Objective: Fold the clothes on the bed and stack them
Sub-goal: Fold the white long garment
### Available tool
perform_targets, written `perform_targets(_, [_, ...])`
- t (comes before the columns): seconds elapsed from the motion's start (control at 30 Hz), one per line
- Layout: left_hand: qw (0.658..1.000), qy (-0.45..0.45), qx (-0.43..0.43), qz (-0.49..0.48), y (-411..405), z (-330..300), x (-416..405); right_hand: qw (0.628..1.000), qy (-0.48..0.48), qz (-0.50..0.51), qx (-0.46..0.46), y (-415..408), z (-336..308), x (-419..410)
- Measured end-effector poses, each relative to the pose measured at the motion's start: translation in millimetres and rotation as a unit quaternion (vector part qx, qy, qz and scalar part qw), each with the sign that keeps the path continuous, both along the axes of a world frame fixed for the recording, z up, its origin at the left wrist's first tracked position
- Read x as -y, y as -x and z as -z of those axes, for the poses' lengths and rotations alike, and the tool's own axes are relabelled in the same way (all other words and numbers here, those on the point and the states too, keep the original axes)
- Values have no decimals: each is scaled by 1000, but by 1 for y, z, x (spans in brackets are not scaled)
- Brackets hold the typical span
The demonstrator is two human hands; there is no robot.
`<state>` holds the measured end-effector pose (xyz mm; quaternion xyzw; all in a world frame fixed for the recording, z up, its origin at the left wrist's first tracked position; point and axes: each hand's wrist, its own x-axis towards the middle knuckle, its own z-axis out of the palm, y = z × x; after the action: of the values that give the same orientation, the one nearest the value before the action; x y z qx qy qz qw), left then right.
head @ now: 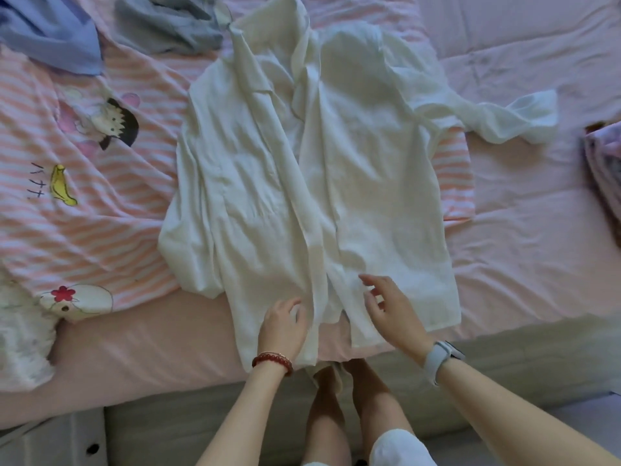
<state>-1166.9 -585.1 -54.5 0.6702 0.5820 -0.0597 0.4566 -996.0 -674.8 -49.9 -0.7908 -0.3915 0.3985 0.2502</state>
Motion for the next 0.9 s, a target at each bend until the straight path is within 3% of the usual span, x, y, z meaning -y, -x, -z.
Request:
perform_targets(0.1, [997,-67,-10,-29,-27,-24,-27,994,-8,113,5,-36,-15,-20])
perform_targets(0.3, [991,-107,43,63,-146,-72,-87,954,-39,296,-30,-138,-34,-63])
perform_targets(0.37, [986,-117,49,106,-193,-80,-104,921,-54,378,-78,-176,-42,-76])
perform_targets(0.47, [971,-166,50,166,-265,-80,-128,843,-77,508,-163,-242,-36,-95])
perform_targets(0.57, [948,-216,-6,234,-329,-66,-144,789,-77,570,-216,-303,-11,-110])
perform_targets(0.7, [867,-349,-42,354,-395,-34,-157,760,-79,613,-201,-365,30,-123])
perform_targets(0.77, [845,-332,-103,406,-419,-18,-163,715,-90,661,-210,-391,47,-124])
perform_targets(0.9, [834,-290,-184,432,-448,6,-180,624,-119,731,-249,-428,52,-125])
